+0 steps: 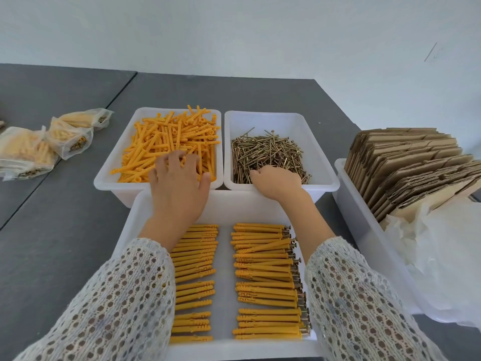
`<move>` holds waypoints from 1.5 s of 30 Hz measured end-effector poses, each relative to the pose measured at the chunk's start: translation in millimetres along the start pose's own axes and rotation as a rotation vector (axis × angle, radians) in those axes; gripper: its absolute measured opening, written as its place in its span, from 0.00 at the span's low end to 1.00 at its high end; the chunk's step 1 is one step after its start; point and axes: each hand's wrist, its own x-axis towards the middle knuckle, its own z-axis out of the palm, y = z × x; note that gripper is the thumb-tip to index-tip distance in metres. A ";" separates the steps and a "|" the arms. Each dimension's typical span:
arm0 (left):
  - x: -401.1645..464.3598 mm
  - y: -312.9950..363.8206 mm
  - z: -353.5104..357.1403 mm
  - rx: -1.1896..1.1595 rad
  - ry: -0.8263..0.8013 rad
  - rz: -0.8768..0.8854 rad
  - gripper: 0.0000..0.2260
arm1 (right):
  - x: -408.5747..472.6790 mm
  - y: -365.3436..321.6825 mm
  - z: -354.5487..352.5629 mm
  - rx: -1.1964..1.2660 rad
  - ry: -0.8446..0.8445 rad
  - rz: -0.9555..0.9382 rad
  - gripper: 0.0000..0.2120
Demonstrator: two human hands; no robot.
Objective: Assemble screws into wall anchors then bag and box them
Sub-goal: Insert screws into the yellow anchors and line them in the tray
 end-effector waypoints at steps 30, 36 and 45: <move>22.2 -22.6 3.3 -0.048 -0.192 0.179 0.09 | -2.0 -0.7 7.5 0.175 0.386 0.018 0.19; 20.4 -21.3 5.3 -0.142 -0.053 0.291 0.08 | -2.0 0.2 2.5 0.337 0.380 0.025 0.04; 19.6 -20.6 1.5 -0.456 0.055 0.354 0.02 | 0.0 -7.5 0.5 0.637 0.583 -0.056 0.03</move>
